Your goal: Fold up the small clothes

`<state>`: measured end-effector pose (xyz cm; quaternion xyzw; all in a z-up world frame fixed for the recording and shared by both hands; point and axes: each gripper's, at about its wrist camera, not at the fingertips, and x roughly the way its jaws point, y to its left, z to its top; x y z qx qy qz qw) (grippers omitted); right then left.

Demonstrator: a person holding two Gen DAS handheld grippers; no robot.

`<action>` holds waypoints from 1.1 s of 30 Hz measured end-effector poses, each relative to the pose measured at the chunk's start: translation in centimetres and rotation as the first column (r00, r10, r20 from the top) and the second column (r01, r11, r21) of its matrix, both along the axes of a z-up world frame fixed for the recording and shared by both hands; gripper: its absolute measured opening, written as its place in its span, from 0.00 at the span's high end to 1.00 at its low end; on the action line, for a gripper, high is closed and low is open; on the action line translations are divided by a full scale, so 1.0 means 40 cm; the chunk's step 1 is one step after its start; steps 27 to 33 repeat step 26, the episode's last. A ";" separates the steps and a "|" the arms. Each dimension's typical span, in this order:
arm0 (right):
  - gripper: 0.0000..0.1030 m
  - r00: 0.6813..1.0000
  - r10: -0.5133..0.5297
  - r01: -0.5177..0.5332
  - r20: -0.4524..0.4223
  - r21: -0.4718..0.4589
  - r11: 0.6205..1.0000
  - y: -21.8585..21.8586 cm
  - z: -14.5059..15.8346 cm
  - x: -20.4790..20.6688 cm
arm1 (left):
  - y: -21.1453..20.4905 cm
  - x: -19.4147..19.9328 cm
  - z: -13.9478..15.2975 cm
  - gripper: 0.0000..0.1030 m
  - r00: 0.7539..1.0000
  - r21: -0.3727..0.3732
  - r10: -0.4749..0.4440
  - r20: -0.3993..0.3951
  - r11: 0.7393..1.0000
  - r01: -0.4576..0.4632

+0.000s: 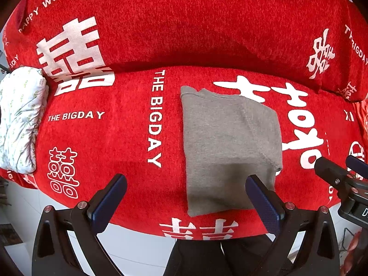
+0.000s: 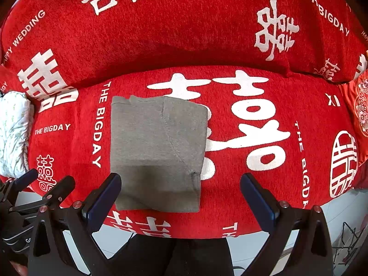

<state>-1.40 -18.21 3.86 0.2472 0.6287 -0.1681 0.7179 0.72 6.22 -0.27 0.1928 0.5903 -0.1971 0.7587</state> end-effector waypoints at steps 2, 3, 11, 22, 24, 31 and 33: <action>0.00 1.000 0.000 0.000 -0.001 0.000 1.000 0.001 -0.001 0.000 | -0.003 0.006 0.000 0.00 1.000 0.002 0.000 -0.003 1.000 0.000; 0.00 1.000 -0.001 0.001 -0.001 0.000 1.000 0.001 0.000 0.000 | -0.003 0.006 -0.001 0.00 1.000 0.002 0.001 -0.002 1.000 -0.001; 0.00 1.000 -0.002 0.002 -0.001 0.000 1.000 0.003 0.000 0.001 | 0.001 0.007 -0.005 0.00 1.000 0.007 0.004 0.006 1.000 -0.004; 0.00 1.000 0.004 -0.004 -0.008 0.003 1.000 0.008 -0.010 0.006 | -0.009 0.004 -0.002 0.00 0.999 0.015 -0.018 0.041 1.000 0.018; 0.00 1.000 0.004 -0.004 -0.010 0.005 1.000 0.007 -0.015 0.007 | -0.013 0.004 -0.002 0.00 0.999 0.012 -0.021 0.034 1.000 0.020; 0.00 1.000 0.006 -0.006 -0.012 0.007 1.000 0.006 -0.019 0.007 | -0.014 0.007 -0.004 0.00 0.999 0.015 -0.018 0.029 1.000 0.017; 0.00 1.000 0.006 -0.006 -0.012 0.007 1.000 0.006 -0.019 0.007 | -0.014 0.007 -0.004 0.00 0.999 0.015 -0.018 0.029 1.000 0.017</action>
